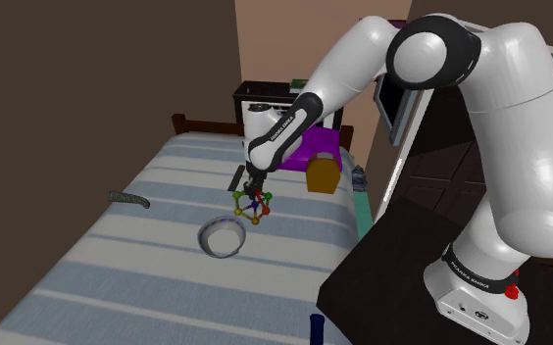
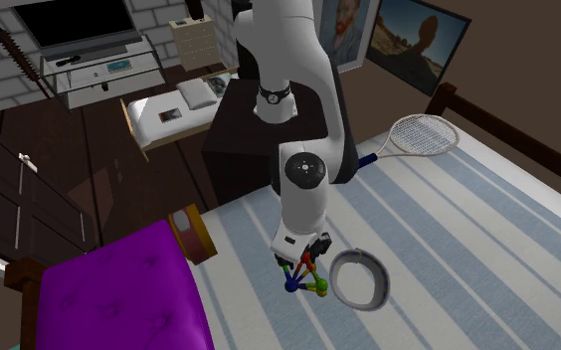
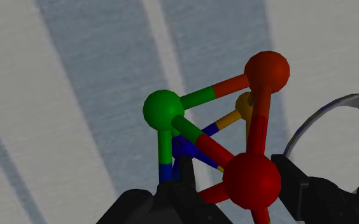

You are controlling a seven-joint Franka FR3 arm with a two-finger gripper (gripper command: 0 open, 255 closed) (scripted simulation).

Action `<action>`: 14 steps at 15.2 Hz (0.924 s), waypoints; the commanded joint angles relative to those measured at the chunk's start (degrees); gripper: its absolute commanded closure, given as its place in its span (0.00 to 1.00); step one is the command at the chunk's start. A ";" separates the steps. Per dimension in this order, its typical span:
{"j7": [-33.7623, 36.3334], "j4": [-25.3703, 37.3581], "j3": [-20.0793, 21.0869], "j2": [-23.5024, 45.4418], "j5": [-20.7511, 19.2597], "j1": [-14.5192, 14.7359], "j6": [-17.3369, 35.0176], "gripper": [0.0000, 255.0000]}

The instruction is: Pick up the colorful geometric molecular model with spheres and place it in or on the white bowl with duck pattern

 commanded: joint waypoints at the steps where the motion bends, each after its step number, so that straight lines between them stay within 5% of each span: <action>1: -0.05 -0.22 0.12 -1.20 0.12 -0.09 -0.96 1.00; 14: -0.44 -0.62 0.88 -8.71 1.02 -0.68 -8.06 1.00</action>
